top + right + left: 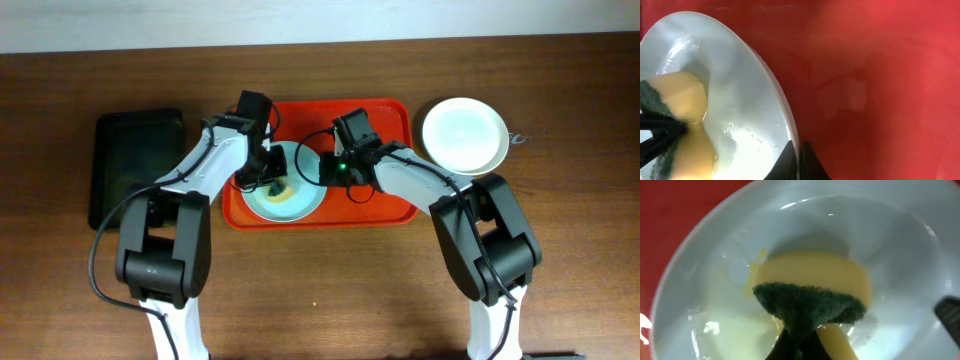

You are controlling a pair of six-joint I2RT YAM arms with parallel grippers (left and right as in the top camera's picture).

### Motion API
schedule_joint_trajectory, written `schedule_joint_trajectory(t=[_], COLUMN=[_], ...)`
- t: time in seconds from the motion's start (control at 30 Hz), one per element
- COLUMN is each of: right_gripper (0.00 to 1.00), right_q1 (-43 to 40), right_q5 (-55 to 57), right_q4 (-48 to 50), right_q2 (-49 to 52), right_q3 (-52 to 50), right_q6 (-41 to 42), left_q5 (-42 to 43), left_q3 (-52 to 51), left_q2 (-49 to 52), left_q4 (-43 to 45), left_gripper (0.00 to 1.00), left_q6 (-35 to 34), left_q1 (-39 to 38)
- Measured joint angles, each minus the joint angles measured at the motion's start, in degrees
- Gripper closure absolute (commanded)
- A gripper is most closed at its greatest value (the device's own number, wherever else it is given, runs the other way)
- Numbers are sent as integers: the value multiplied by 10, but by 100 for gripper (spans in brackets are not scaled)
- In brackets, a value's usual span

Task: Clean dirty plates on tray and stack at the side
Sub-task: 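Hold the pale blue plate and scrub it with the left sponge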

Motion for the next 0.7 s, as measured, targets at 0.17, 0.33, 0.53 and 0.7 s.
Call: schedule_joint_trajectory(t=[0.17,0.33,0.53,0.7], right_gripper=[96,96,96,96], right_q1=[1,1,0,-1], right_q5=[-7,-8,-8,-8], right_q4=[0,0,0,0], right_q2=[1,1,1,1], right_q3=[0,0,0,0], right_q6=[0,2,2,2], left_q5=[-160,-121,42,67], left_q3=[43,120,114,111], left_q2=[2,3,23,61], left_q4=[-112,-113,-41,-34], left_gripper=[100,100,100,100], left_q6=[0,0,0,0], left_q1=[11,28,8,-29])
